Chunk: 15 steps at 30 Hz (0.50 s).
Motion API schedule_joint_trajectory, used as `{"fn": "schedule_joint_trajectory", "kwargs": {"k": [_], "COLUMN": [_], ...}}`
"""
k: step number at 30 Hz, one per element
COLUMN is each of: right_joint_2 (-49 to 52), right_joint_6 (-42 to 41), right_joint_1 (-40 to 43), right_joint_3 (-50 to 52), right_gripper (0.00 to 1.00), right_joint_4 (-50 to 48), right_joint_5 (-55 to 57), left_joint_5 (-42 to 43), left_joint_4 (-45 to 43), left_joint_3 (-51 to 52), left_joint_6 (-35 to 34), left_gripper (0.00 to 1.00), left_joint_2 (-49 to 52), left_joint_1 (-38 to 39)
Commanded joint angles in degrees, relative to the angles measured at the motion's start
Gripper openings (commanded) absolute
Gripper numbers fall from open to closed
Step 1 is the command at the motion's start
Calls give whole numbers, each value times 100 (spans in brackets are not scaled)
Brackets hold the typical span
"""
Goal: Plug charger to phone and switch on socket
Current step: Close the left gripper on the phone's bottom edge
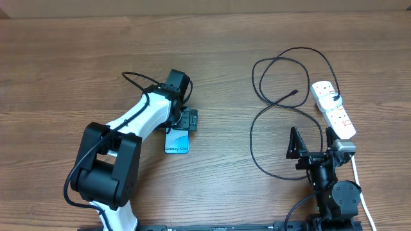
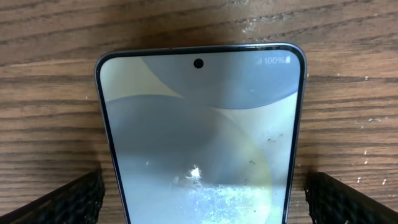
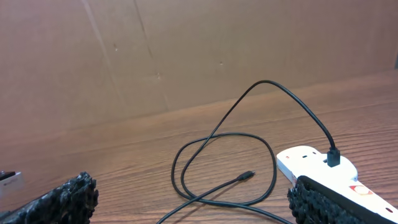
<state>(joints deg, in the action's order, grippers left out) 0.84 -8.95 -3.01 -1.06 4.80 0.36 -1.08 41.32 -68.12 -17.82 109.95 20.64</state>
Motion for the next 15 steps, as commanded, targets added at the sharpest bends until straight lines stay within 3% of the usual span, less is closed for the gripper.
{"fn": "schedule_joint_trajectory", "kwargs": {"k": [1, 6, 15], "right_joint_2": [-61, -61, -61], "right_joint_6": [24, 26, 24], "right_joint_1": [11, 11, 11], "right_joint_3": [61, 61, 61], "right_gripper": [100, 100, 100], "right_joint_4": [-13, -13, -13], "right_joint_5": [-2, -2, -2], "left_joint_5": [258, 286, 369], "left_joint_4": [225, 472, 354], "left_joint_3": [68, 68, 68], "left_joint_6": [-306, -433, -428], "left_gripper": [100, 97, 100], "left_joint_2": [323, 323, 323], "left_joint_1": [39, 39, 39]}}
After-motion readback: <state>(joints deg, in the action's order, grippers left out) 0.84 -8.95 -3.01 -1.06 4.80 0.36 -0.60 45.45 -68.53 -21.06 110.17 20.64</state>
